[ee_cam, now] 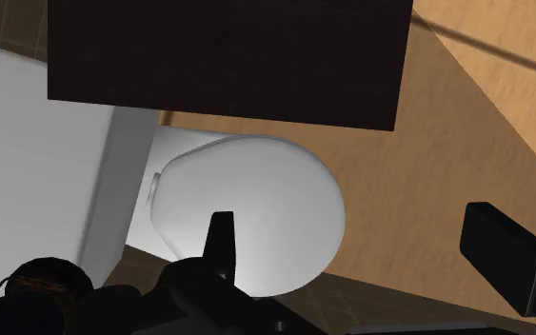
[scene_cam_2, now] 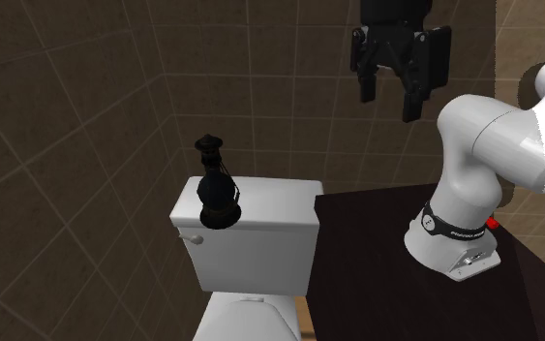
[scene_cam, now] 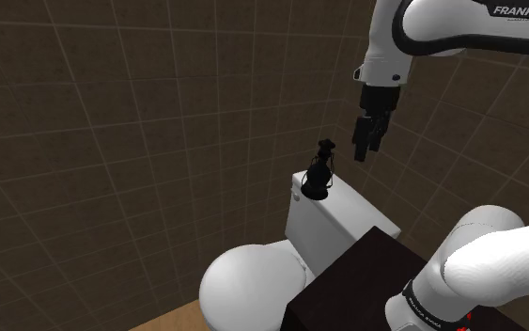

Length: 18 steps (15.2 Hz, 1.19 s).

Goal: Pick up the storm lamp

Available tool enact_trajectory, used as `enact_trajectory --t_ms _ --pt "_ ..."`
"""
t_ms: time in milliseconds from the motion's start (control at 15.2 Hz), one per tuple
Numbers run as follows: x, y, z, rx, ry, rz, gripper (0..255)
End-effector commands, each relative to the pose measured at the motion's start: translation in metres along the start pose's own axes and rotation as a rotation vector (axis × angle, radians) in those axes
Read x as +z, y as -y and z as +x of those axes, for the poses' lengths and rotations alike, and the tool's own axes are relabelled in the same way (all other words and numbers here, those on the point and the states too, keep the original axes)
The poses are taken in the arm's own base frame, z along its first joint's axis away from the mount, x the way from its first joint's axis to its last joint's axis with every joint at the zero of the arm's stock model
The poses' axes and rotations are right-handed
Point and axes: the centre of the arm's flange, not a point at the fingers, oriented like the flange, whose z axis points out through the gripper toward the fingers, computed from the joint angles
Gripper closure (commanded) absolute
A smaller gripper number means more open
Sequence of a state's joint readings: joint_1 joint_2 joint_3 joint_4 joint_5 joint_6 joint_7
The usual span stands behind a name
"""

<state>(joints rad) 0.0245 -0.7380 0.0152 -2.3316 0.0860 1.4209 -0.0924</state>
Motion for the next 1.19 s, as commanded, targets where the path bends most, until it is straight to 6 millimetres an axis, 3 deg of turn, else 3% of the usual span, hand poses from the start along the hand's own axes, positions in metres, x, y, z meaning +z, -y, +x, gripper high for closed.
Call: enact_trajectory --t_ms 0,528,1122 --pt "0.0 0.0 0.0 0.0 0.0 0.0 0" --pt "0.028 -0.106 0.005 -0.236 -0.03 0.028 0" --pt "0.063 -0.219 0.042 -0.501 -0.064 0.06 0"
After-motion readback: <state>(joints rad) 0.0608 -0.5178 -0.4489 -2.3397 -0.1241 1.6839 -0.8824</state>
